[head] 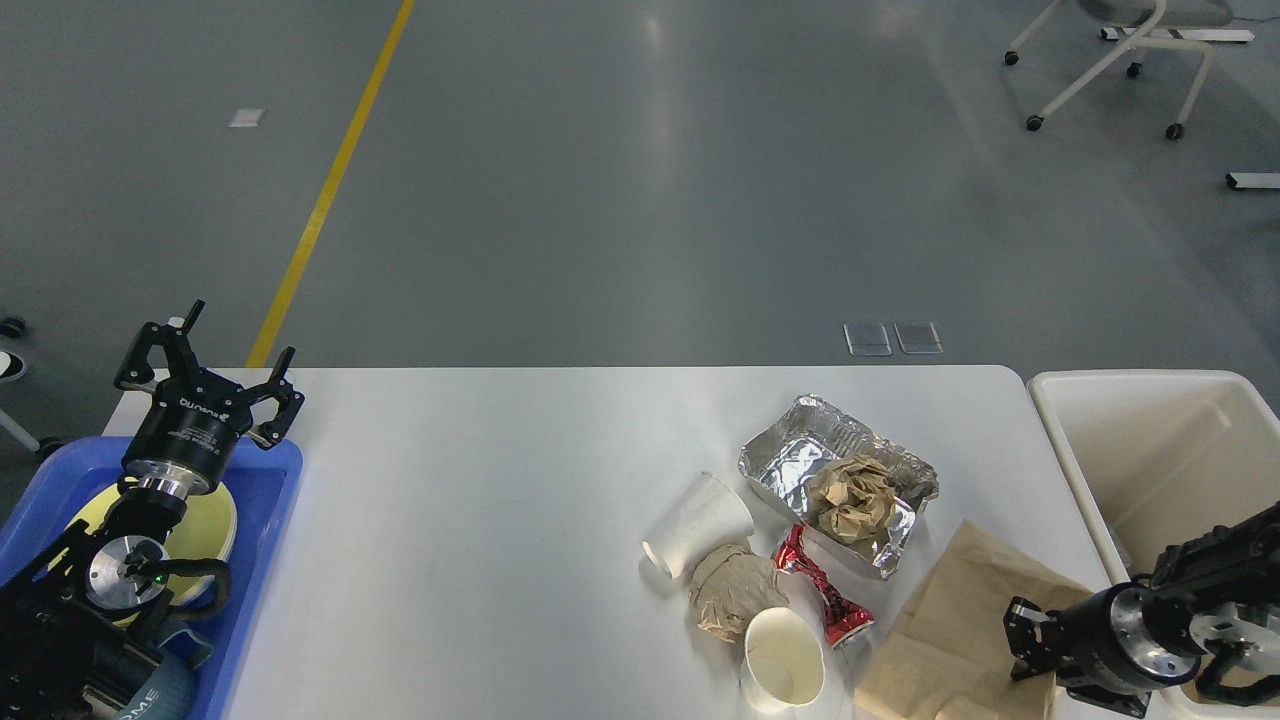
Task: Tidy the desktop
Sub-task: 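Lift the brown paper bag with the right gripper into the white bin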
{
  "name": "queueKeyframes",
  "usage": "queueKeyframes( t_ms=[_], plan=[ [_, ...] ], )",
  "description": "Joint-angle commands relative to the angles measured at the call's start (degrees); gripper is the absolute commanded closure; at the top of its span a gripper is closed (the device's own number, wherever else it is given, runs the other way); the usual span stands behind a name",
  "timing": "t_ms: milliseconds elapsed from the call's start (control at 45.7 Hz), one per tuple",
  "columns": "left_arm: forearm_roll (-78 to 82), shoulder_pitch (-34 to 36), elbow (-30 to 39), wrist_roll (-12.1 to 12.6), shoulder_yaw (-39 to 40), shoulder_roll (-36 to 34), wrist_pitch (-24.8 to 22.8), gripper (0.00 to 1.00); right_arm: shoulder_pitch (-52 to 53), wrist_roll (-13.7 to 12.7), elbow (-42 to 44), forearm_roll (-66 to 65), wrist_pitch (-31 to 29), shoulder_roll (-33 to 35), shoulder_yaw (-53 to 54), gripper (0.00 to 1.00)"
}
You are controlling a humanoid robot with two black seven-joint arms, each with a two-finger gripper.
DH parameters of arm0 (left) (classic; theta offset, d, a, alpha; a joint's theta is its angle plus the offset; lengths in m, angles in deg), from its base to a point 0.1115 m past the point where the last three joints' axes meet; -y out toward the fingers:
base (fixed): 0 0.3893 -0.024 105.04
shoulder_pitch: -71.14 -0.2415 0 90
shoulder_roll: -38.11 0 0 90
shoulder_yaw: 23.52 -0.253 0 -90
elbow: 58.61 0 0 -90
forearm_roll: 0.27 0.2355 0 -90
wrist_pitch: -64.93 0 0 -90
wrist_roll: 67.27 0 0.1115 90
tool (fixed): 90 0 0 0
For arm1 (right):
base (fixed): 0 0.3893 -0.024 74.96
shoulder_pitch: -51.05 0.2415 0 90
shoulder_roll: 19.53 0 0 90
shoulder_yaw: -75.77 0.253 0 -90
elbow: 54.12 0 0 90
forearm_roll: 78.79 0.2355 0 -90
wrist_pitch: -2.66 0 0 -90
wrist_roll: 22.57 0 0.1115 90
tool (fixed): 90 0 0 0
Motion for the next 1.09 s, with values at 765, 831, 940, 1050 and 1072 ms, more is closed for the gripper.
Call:
queueKeyframes(
  t_ms=[765, 831, 940, 1050, 1072],
  plan=[
    [0.0, 0.0, 0.0, 0.0, 0.0, 0.0, 0.0, 0.04, 48.5, -2.9, -11.1, -6.6, -24.5, 1.6, -19.1, 1.0],
    [0.0, 0.0, 0.0, 0.0, 0.0, 0.0, 0.0, 0.04, 48.2, -2.9, -9.7, -6.5, -23.7, 2.1, -20.0, 1.0],
    [0.0, 0.0, 0.0, 0.0, 0.0, 0.0, 0.0, 0.04, 43.4, -2.8, -2.3, -3.5, -20.7, 3.8, -22.3, 1.0],
    [0.0, 0.0, 0.0, 0.0, 0.0, 0.0, 0.0, 0.04, 35.8, -2.8, 6.8, -2.2, -19.3, 5.9, -21.2, 1.0],
    [0.0, 0.0, 0.0, 0.0, 0.0, 0.0, 0.0, 0.04, 34.2, -2.8, 8.6, -2.2, -19.1, 6.6, -20.8, 1.0]
  ],
)
